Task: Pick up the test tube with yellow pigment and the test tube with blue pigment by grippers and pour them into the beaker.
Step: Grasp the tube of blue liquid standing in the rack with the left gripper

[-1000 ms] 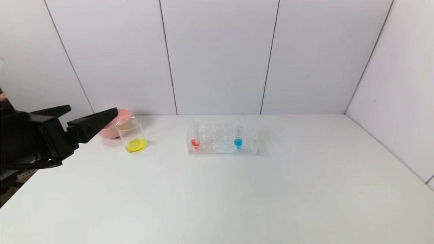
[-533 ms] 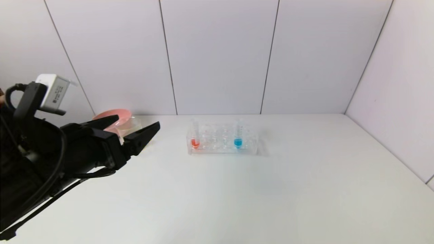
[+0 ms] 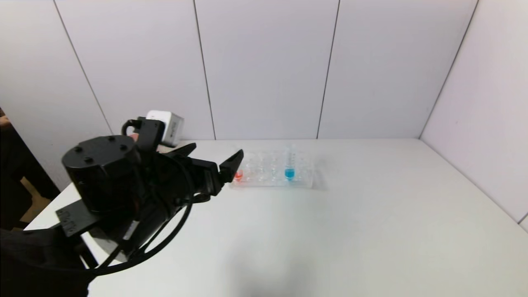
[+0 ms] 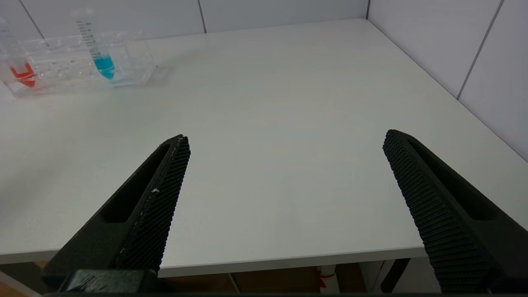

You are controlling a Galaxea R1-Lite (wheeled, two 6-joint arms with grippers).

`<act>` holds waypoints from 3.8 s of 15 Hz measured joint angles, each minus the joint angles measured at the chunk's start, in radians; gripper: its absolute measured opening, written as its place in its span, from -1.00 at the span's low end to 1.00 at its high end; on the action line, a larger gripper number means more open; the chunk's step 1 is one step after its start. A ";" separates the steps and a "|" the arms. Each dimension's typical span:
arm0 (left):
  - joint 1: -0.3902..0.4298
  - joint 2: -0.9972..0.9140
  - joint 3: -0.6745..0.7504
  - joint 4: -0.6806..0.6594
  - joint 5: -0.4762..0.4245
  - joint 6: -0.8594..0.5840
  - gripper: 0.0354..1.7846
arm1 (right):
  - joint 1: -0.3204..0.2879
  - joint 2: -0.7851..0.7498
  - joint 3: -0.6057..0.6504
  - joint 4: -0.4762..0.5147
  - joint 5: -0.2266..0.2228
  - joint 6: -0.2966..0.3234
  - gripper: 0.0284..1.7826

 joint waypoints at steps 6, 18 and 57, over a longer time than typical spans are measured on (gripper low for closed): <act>-0.066 0.307 -0.146 -0.173 0.099 -0.004 0.99 | 0.000 0.000 0.000 0.000 0.000 0.000 0.92; -0.126 0.581 -0.401 -0.158 0.143 0.000 0.99 | 0.000 0.000 0.000 0.000 0.000 0.000 0.92; -0.081 0.849 -0.951 0.127 0.167 0.005 -0.52 | 0.000 0.000 0.000 0.000 0.000 0.000 0.92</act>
